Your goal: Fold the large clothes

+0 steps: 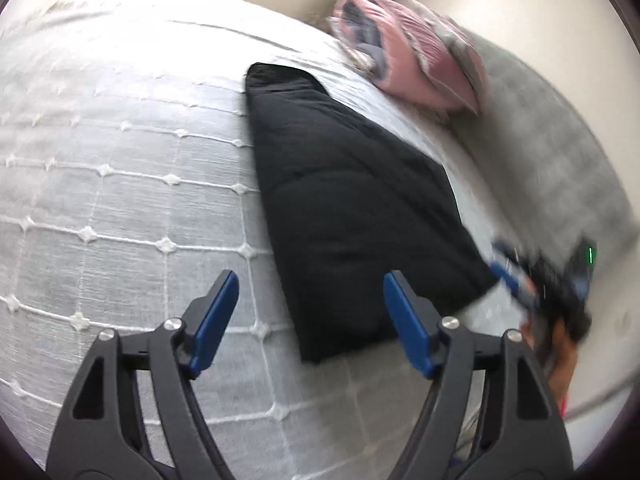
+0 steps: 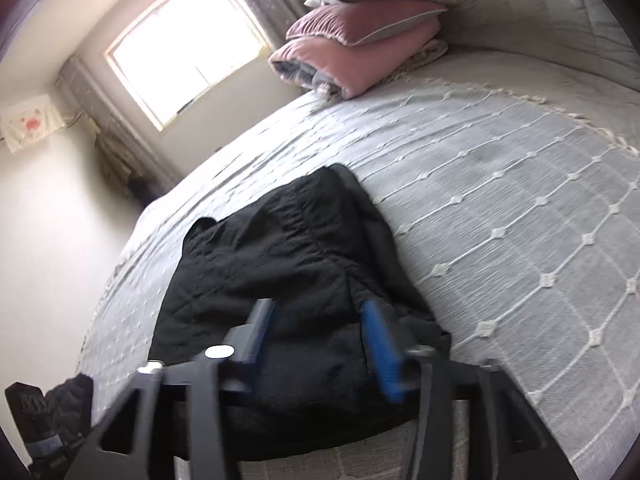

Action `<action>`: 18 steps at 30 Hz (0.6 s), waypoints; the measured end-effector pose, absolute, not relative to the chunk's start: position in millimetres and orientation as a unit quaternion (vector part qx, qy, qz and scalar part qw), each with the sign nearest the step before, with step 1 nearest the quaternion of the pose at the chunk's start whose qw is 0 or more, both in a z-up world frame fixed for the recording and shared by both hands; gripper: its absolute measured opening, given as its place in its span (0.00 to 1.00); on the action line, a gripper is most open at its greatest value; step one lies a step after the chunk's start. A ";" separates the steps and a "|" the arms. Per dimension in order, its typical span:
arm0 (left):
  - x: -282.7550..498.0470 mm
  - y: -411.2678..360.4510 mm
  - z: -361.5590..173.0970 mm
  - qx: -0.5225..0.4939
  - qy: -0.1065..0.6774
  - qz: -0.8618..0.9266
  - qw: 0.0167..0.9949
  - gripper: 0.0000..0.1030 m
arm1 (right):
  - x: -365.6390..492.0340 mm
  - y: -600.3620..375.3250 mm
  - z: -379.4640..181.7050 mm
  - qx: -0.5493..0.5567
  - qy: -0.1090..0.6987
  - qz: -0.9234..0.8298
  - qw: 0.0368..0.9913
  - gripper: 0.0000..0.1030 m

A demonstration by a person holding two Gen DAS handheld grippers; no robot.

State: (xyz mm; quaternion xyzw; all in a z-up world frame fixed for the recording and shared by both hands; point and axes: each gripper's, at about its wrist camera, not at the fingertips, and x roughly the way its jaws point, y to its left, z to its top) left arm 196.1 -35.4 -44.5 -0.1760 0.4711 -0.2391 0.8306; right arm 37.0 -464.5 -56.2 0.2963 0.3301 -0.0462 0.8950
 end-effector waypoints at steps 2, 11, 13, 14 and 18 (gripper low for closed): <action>211.6 -40.0 -49.5 -0.185 0.487 -0.236 0.820 0.73 | 36.2 -463.8 -55.1 0.308 0.343 -0.054 0.886 0.63; 278.9 -87.4 -63.6 -0.175 0.536 -0.215 0.797 0.73 | 35.0 -481.4 -76.7 0.304 0.403 -0.166 0.847 0.79; 290.6 -91.5 -71.5 -0.190 0.544 -0.219 0.787 0.76 | 35.0 -489.6 -92.7 0.355 0.407 -0.137 0.830 0.79; 294.4 -93.3 -75.1 -0.192 0.547 -0.222 0.784 0.80 | 36.0 -492.8 -99.9 0.384 0.407 -0.117 0.821 0.79; 302.4 -93.8 -89.0 -0.212 0.557 -0.241 0.766 0.87 | 43.1 -500.4 -128.5 0.448 0.420 -0.080 0.785 0.84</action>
